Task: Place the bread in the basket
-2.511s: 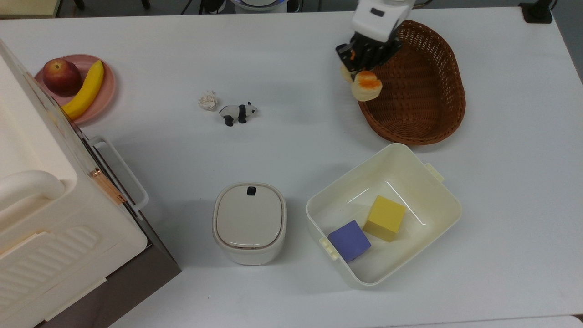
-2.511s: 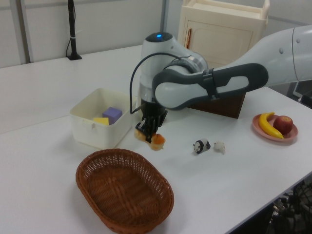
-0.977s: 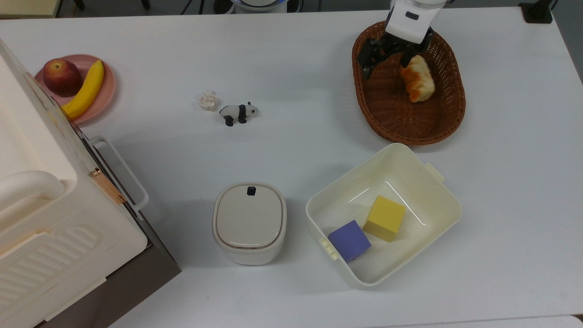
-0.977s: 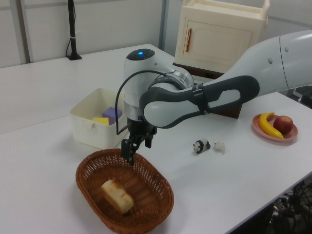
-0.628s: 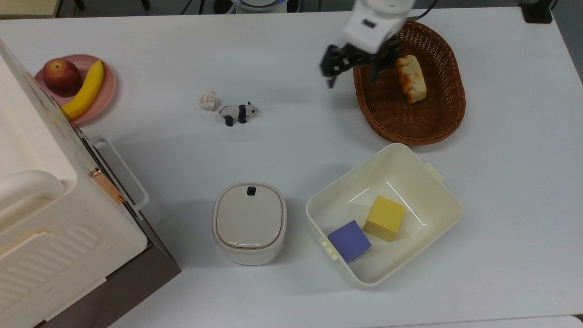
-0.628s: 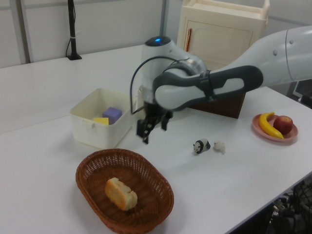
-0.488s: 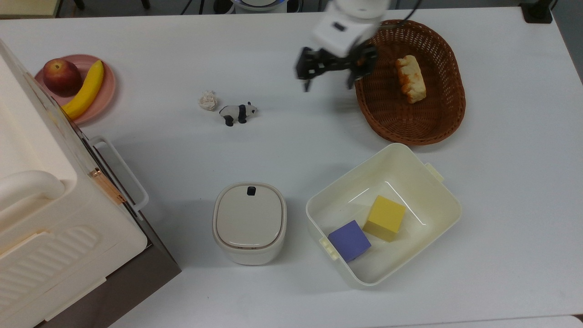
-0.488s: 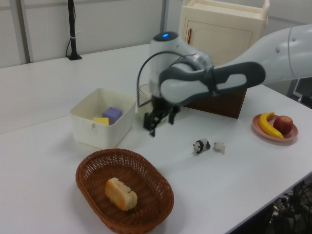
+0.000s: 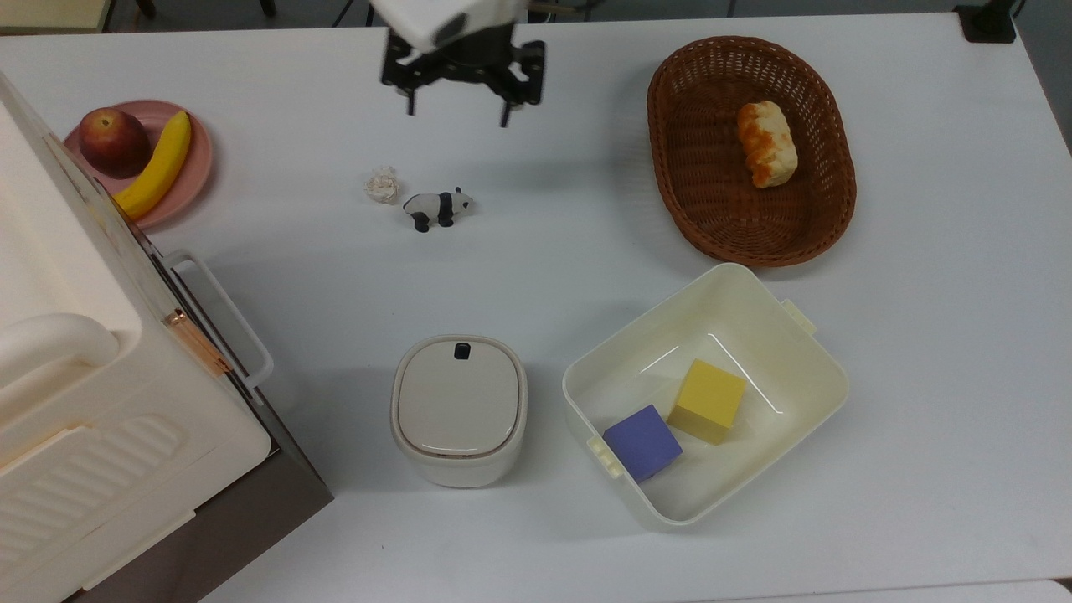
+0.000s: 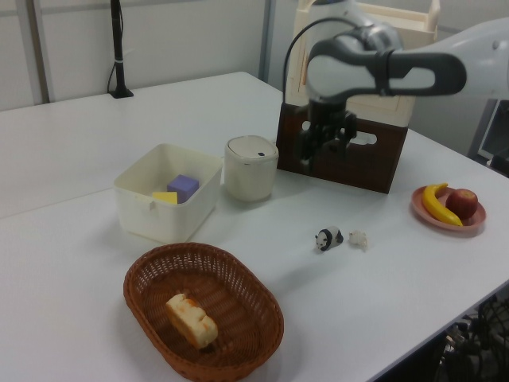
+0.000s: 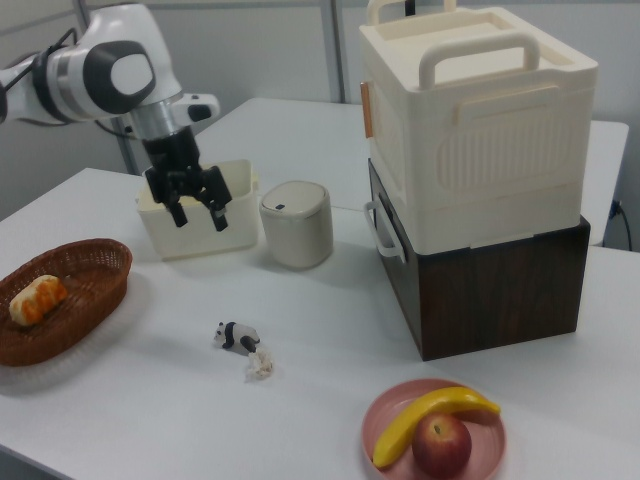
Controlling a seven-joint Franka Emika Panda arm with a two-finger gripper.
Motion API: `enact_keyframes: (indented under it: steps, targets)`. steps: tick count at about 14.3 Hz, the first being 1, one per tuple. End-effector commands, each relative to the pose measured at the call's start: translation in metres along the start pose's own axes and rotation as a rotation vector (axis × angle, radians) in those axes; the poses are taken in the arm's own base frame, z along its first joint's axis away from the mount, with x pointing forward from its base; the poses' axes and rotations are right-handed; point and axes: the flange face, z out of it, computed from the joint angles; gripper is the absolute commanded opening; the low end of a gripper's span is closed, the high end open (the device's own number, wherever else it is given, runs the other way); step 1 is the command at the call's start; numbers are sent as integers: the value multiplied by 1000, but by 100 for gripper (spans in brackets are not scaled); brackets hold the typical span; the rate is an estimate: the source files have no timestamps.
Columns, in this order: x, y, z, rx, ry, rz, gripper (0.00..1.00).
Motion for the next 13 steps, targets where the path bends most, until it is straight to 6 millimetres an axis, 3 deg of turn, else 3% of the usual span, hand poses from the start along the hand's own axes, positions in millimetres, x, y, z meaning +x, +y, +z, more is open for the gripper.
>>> enact_keyframes:
  steps: [1,3,5,7,13]
  targets:
    - [1,39,-14,39,-4,14,100]
    - [-2,65,-19,65,-4,31,100]
    - [-6,79,-37,83,-27,8,100]
    - [-9,94,-42,88,-39,-19,100]
    - [-9,95,-44,88,-36,-17,100]
